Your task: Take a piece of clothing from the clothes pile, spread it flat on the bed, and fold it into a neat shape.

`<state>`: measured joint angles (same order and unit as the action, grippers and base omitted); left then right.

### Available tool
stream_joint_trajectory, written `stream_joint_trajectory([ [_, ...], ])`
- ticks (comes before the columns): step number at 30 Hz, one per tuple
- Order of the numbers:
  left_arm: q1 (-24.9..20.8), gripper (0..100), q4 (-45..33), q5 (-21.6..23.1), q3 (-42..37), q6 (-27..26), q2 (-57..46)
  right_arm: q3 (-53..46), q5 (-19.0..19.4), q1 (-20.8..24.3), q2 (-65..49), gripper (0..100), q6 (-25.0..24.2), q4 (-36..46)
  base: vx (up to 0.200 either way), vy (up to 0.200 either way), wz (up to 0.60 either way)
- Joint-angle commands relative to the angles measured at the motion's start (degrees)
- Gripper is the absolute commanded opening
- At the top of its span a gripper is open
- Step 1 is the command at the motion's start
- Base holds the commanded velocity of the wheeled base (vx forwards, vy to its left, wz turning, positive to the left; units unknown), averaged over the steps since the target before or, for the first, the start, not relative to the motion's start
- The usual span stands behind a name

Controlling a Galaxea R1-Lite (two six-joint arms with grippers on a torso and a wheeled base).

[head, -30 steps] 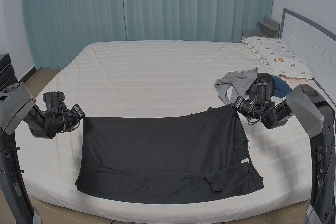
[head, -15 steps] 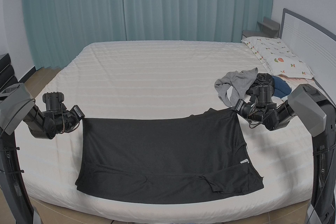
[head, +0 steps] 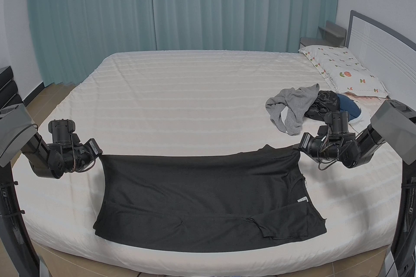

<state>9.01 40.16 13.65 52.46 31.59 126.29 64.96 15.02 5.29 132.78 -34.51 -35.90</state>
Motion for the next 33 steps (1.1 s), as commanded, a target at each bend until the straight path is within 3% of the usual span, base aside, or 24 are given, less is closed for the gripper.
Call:
stream_joint_trajectory([
  [1,0.0,0,0.3,0.1,-4.9,-2.3,-2.9,-6.6,0.9,-0.3,-4.6,0,1.6,-0.4,0.0,0.0,0.0],
  [10,0.2,0,0.4,0.3,-11.4,-6.3,-5.1,-17.8,2.2,-0.2,-6.8,0,5.2,-8.0,0.0,0.0,0.0],
  [16,0.1,0,0.4,0.3,-16.2,-8.6,-5.8,-24.8,2.2,0.2,-6.4,0,10.7,-9.7,0.0,0.0,0.0],
  [33,-0.3,0,4.6,1.8,-25.3,-11.7,-4.3,-30.6,1.7,0.6,-3.9,0,16.1,-10.5,0.0,0.0,0.0],
])
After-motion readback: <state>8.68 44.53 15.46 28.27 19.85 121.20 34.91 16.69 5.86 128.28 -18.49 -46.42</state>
